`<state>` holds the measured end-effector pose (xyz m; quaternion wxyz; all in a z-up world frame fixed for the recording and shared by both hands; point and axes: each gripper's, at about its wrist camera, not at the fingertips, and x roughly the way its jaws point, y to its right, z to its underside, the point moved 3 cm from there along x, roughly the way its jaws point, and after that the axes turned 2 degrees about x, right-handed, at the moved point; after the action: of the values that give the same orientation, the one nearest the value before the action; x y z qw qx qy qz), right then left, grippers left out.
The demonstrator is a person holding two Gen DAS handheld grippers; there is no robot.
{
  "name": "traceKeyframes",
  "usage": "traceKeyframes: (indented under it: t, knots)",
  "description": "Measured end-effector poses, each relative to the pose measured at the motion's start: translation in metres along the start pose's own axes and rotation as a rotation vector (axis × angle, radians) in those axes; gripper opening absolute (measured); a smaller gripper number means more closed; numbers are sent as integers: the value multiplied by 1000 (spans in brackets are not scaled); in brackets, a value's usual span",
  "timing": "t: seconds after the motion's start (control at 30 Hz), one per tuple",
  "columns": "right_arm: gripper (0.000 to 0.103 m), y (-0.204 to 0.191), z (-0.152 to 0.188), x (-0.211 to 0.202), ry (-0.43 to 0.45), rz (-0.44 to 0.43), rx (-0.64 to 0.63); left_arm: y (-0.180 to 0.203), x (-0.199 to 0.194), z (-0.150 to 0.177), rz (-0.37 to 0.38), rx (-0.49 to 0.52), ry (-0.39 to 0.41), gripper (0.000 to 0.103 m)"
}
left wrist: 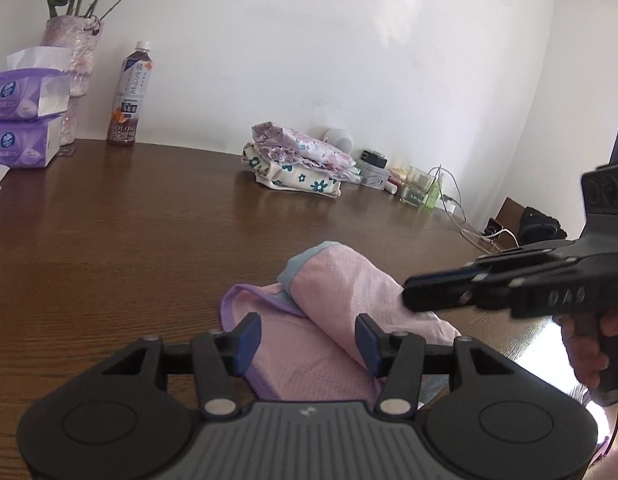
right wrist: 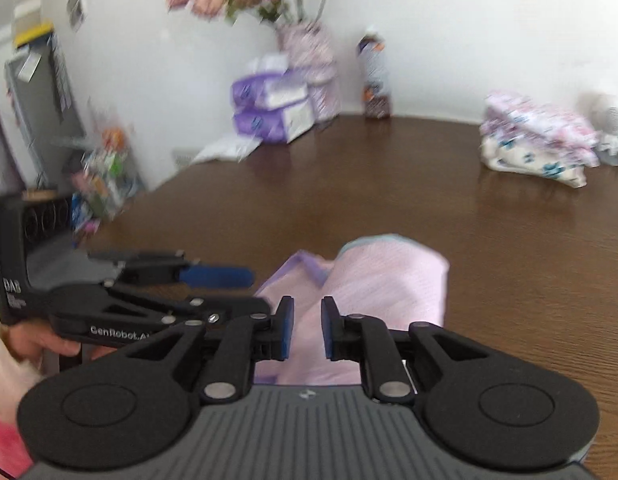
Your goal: Fold clothes
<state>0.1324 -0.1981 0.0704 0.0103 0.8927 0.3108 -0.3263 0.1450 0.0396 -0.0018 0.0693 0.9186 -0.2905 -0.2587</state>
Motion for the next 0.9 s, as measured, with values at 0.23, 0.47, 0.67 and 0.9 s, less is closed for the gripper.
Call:
traceKeyframes:
  t: [0.23,0.47,0.67,0.9]
  knots:
    - [18,21,27,-3,-18,95,12,56,10,-4,114,167,-5,37]
    - [26,26,37,-17,50,52,9,60,16,6,73,172,-49,36]
    - [37,22,53,-30,22,19,-115,84,-10,11,57,307,-54,47]
    - [31,10,63,-13,-3,45,-191,108,17,33,-124,534,-165,31]
